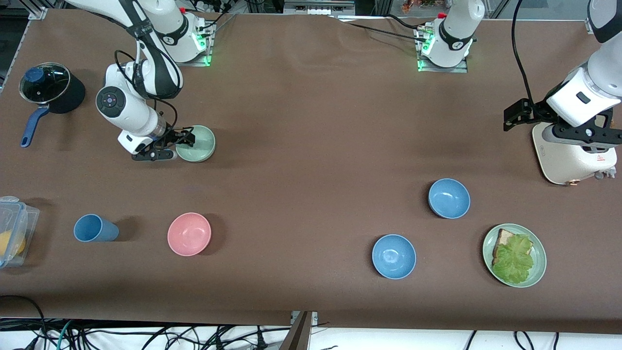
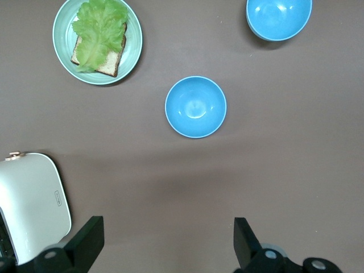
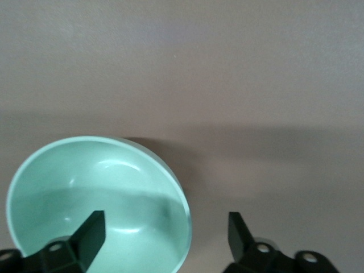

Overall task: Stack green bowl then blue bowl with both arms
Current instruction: 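Grasp the green bowl's rim with the right gripper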

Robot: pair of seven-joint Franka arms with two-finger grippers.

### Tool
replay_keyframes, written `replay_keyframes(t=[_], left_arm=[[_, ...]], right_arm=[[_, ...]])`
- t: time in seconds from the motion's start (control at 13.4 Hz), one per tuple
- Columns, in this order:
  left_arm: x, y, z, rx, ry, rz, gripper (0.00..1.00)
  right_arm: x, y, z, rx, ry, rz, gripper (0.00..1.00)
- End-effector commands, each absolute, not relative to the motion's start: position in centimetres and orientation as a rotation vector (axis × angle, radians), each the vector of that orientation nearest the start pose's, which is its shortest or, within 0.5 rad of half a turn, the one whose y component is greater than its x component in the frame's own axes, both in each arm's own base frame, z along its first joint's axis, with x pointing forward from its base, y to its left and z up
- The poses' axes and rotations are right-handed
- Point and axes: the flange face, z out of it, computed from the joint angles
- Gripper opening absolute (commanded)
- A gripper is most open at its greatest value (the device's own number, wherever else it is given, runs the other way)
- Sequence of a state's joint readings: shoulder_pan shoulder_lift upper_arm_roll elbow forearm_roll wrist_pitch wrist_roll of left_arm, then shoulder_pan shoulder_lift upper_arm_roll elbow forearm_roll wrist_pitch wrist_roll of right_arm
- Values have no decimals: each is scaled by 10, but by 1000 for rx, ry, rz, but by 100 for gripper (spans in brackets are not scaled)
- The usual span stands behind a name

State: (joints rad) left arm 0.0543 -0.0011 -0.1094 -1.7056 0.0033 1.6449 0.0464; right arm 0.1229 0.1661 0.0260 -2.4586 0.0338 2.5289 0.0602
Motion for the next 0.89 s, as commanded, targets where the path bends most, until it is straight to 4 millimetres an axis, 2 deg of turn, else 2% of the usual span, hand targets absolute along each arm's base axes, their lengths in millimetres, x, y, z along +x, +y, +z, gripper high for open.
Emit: replay_keyframes(t=[0.0,0.07,0.22,0.3,0.37,0.45,0.52,0.67,0.82], left_arm=[[557,-30,573,-3119,175,98,100],[557,-30,573,-3119,177,98,100],[557,-30,573,-3119,177,98,100],[557,-30,573,-3119,175,98,100],[557,-30,573,-3119,177,98,100],[557,-30,573,-3119,177,98,100],[557,-30,573,-3119,177,98,100],[557,-30,573,-3119,177,98,100],[557,-30,573,-3119,177,98,100]], right_arm=[[456,66,213,-3118,-71,121,68],[454,65,209,-3119,-68,121,60],[454,64,208,-3118,-61,121,36],[454,64,207,-3116,-57,124,23],[455,65,208,-3116,-55,121,5],[456,65,209,-3115,-51,119,0],[458,65,212,-3115,-51,110,0],[465,71,225,-3107,-26,78,0],[481,82,246,-3101,-35,39,0]])
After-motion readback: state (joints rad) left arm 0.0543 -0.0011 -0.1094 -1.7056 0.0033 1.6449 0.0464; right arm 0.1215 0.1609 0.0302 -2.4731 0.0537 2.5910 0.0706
